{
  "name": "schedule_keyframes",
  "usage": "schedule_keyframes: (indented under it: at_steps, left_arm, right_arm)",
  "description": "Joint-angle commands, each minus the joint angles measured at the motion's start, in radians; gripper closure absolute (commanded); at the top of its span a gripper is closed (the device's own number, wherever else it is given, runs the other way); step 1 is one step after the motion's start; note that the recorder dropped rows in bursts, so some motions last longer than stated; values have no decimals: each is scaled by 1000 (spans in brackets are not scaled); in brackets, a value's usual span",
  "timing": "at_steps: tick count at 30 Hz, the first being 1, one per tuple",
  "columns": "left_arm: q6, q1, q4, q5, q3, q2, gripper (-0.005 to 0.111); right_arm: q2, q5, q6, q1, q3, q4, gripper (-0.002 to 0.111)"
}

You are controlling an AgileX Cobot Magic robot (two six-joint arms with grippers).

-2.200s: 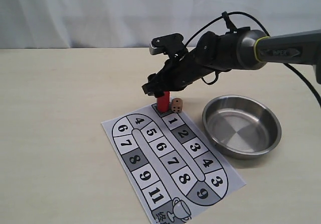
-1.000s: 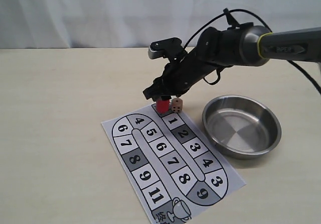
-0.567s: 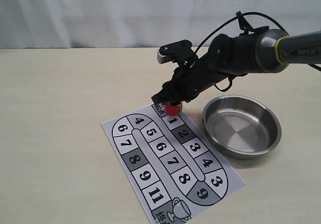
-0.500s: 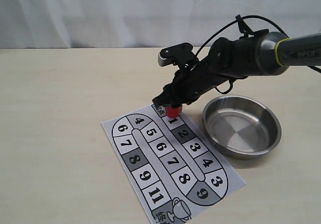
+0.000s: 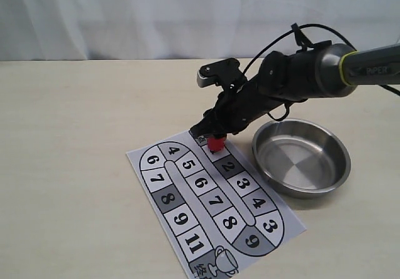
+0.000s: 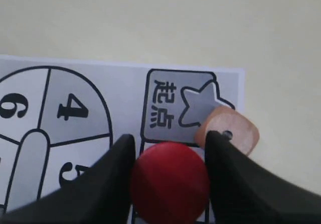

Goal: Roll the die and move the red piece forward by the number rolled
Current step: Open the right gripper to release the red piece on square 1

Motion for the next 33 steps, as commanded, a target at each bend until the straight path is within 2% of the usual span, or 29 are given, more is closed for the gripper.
schedule_keyframes:
  at_steps: [1,9,11,20,23,26,33]
  left_arm:
    - [-4,0,-1,-4,2,-1,107]
    - [-4,0,-1,-4,2,-1,107]
    - [-4,0,-1,-4,2,-1,107]
    - [-4,0,-1,-10,2,-1,107]
    - [-4,0,-1,-10,2,-1,107]
    - [-4,0,-1,-10,2,-1,107]
    - [-4,0,-1,-10,2,-1,107]
  right_arm:
    - [34,-10,3,-6,5,-7,104]
    - [27,-10,3,-6,3,-7,103]
    - [27,-12,3,-6,3,-7,99]
    - [25,-9,5,-6,3,-7,56]
    - [11,-9,5,-6,3,-7,45]
    - [-18,-34,33,-6,3,-3,42]
    - [-74,-67,51,-6,3,-3,42]
